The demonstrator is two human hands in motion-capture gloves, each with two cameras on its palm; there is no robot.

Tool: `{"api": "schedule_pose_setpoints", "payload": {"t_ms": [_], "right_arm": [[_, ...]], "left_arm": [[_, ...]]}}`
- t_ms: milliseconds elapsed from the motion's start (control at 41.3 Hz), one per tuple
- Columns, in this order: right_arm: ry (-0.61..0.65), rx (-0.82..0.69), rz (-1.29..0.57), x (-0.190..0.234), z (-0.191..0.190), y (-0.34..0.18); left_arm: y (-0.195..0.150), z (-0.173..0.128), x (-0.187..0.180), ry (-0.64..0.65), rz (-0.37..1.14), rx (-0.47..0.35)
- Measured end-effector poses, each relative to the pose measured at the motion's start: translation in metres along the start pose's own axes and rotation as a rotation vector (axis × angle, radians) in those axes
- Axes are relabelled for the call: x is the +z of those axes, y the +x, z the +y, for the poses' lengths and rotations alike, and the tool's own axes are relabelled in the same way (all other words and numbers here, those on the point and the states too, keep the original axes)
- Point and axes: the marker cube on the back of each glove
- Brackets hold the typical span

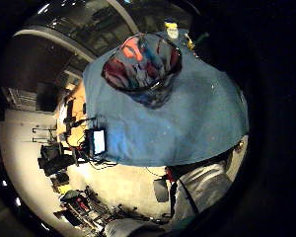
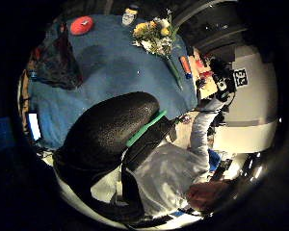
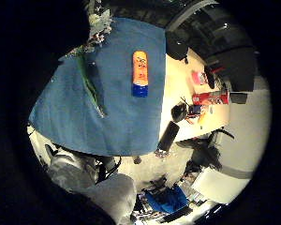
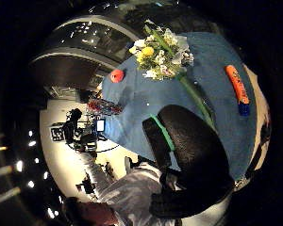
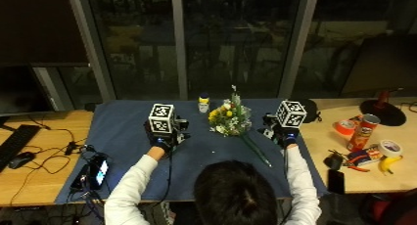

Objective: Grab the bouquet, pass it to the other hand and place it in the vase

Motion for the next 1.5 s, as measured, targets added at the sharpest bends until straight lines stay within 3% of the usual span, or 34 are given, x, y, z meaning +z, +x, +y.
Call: {"api": "schedule_pose_setpoints", "payload": {"t_ms": [194,339,509,727,969,1090,1381,1429,1502], "right_arm": [[-0.009,0.005,0.014,0.005,0.007,0.005],[0.026,0.015,0.004,0.004,0.002,0.006],[0.026,0.117,0.035,0.005,-0.013,0.011],[-0.023,0.232,-0.036,0.005,-0.015,0.015],[-0.067,0.4,0.09,0.036,-0.031,0.024],[-0.101,0.459,0.096,0.072,-0.039,0.029],[-0.327,0.369,0.145,0.163,-0.011,0.007],[-0.314,0.382,0.101,0.171,-0.009,0.008],[-0.2,0.424,0.076,0.172,-0.012,0.011]], "left_arm": [[0.0,-0.001,0.005,-0.011,-0.066,0.001],[0.005,-0.004,0.013,-0.033,0.007,0.034],[0.02,-0.015,0.037,-0.004,0.089,0.083],[0.045,-0.006,0.06,-0.059,0.056,0.132],[0.051,-0.009,0.061,-0.05,0.087,0.156],[0.052,-0.01,0.06,-0.042,0.105,0.167],[0.039,-0.015,0.082,-0.094,0.103,0.131],[0.038,-0.016,0.085,-0.102,0.108,0.127],[0.038,-0.019,0.09,-0.113,0.101,0.121]]}}
